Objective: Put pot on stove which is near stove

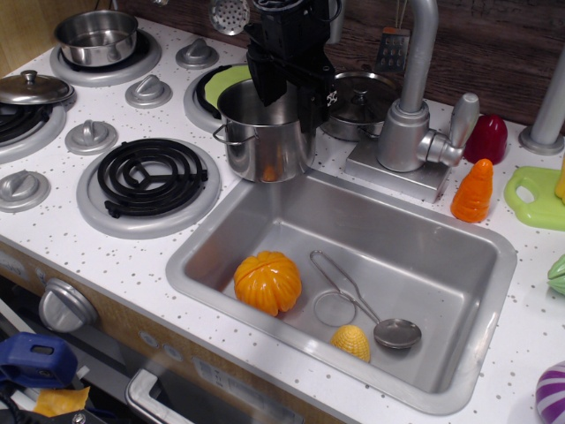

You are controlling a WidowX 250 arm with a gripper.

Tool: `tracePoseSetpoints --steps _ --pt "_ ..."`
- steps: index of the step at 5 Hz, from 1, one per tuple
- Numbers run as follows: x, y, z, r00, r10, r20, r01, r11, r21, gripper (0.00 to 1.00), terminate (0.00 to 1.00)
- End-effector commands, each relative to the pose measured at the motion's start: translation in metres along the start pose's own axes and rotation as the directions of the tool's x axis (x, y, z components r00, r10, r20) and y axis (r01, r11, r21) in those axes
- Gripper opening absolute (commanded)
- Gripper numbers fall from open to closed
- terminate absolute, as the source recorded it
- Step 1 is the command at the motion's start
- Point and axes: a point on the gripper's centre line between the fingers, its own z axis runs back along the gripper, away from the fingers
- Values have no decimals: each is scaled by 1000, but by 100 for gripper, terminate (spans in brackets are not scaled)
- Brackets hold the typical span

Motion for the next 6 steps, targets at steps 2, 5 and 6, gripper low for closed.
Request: tracePoseSetpoints --steps 2,5,6 --pt "-1 -4 -14 1000 4 27 -4 1000 1 100 0" --pt "-1 -5 -25 999 15 42 -15 1000 3 0 0" --pt "-1 -5 -19 999 10 37 -11 999 34 0 0"
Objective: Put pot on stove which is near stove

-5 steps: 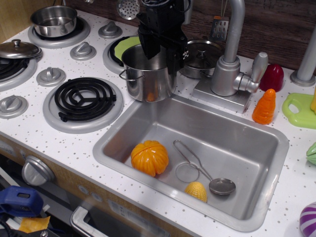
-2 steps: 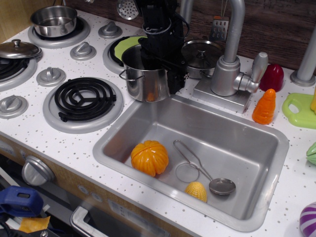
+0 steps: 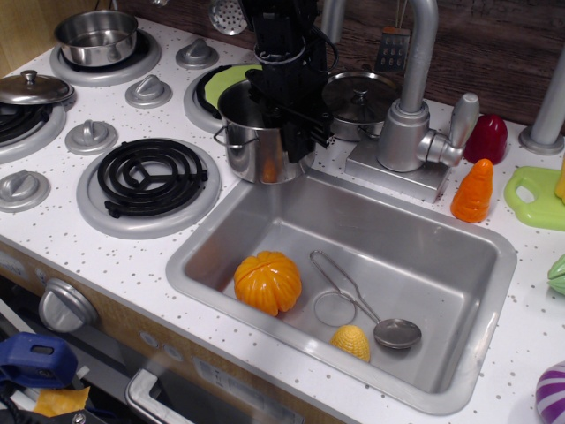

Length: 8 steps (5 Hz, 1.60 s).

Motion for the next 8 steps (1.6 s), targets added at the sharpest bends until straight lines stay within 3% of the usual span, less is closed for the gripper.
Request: tracePoseSetpoints --steps 1,3,4,5,6,8 --pt "10 4 29 999 -8 39 5 998 63 0 0" --pt "-4 20 64 1000 -8 2 8 990 138 0 0" --pt "-17 30 69 1000 -6 1 6 982 188 0 0" --pt "-34 36 69 1000 25 -2 -24 979 201 0 0" --pt "-52 38 69 998 60 -7 -58 978 198 0 0" --pt "-79 44 59 993 114 -25 -109 986 128 0 0"
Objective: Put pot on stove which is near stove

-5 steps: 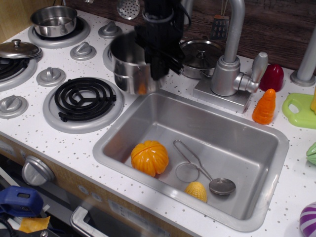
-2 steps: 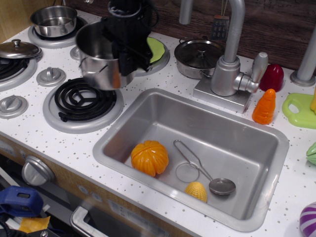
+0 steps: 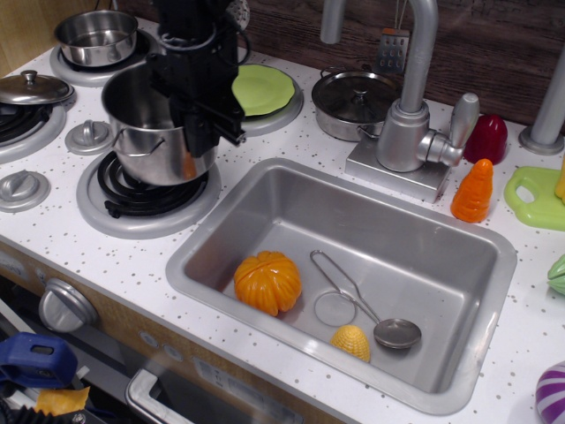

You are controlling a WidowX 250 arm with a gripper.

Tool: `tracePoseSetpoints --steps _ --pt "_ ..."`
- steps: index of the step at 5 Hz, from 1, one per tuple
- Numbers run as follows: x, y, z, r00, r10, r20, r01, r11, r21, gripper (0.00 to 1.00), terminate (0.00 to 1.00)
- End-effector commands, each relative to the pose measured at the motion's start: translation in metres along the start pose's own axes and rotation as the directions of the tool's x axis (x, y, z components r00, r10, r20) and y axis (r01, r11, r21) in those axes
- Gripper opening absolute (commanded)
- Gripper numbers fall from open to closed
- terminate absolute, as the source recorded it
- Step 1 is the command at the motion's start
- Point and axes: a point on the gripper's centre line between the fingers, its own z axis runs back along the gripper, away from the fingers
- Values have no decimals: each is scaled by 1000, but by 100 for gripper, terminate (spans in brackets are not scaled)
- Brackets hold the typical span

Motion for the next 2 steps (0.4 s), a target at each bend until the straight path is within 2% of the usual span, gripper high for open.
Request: tracePoseSetpoints --steps 1,2 --pt "-5 7 5 998 12 65 -13 1000 14 0 0" --pt "-10 10 -5 997 -1 81 2 1000 -14 0 100"
